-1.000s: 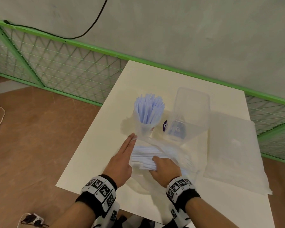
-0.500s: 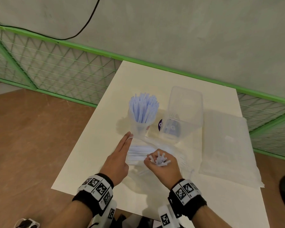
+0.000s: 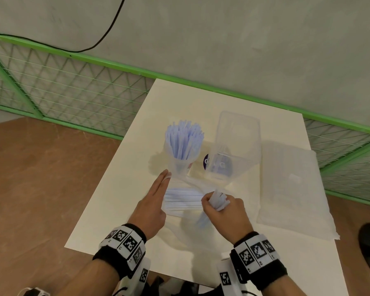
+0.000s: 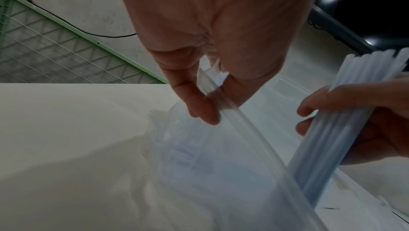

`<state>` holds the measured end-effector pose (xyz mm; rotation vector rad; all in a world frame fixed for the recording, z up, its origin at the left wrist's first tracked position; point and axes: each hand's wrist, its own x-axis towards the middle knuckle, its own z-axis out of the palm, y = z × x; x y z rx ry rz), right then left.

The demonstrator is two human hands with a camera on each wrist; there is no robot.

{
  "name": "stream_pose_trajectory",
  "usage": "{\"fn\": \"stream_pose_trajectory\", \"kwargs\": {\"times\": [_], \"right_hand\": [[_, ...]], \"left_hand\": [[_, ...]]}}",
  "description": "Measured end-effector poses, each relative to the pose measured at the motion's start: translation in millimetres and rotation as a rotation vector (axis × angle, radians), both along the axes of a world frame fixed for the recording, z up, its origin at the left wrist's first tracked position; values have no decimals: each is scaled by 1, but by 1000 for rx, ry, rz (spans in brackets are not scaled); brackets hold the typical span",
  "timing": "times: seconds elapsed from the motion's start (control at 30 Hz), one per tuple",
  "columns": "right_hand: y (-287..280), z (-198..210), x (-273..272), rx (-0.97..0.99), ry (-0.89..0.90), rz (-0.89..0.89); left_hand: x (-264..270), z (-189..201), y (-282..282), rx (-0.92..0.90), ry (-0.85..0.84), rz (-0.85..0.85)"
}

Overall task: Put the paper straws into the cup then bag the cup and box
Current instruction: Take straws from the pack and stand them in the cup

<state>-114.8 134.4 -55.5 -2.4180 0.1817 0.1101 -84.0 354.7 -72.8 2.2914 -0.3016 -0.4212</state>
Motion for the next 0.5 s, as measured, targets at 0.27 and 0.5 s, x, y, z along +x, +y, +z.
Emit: {"fn": "stream_pose_trajectory", "kwargs": {"times": [0.27,0.5], "right_hand": [[-4,2,0,21,100,55],[-6,98,56,440,-109,-127]], "left_hand": [[2,2,1,-8,5,5],[2,-1,2,-13,20,11]]}}
